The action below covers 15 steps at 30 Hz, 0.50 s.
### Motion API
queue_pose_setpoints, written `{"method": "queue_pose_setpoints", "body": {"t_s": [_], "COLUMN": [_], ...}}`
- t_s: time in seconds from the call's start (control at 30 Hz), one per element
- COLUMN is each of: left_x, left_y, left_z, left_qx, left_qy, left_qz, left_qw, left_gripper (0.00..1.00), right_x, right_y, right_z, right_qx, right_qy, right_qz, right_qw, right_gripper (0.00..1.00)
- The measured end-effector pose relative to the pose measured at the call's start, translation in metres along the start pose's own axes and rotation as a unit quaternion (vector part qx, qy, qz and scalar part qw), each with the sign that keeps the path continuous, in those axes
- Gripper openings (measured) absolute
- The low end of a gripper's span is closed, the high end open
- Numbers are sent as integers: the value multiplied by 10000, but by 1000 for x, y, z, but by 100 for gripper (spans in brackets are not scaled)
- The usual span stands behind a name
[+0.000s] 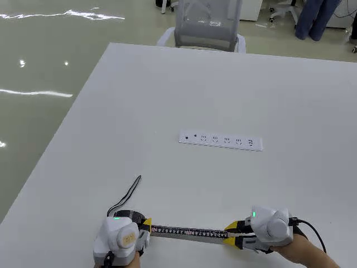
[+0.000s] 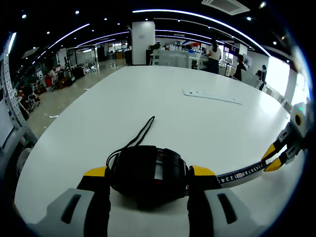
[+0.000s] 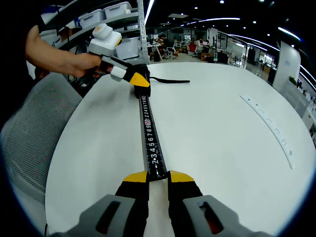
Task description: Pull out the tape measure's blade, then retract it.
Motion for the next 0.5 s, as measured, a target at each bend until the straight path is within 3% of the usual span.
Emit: {"method": "queue_pose_setpoints", "body": {"t_s": [0.5], "left_x": [1], "left_y": [0], "left_z": [0], "left_qx": [37], "left_qy": [-57], "left_qz": [29], "left_qw": [10000], "left_gripper": [60], "right_x": [-1], "right_y": [4], "right_z": [0], "right_qx": [15], "right_qy": [-11], "right_qz": [-33], "right_qw": [10000], "right_gripper": [13]}}
Point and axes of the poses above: the centre of the closed fingertips' face, and the gripper's own axes: x roughly backward along the fingers, z roughly to its left, y roughly out of its top, the point moved 2 cm from there along x, roughly backward along the fingers, and after that the axes turned 6 degrees about -y, right-handed, at the moved point
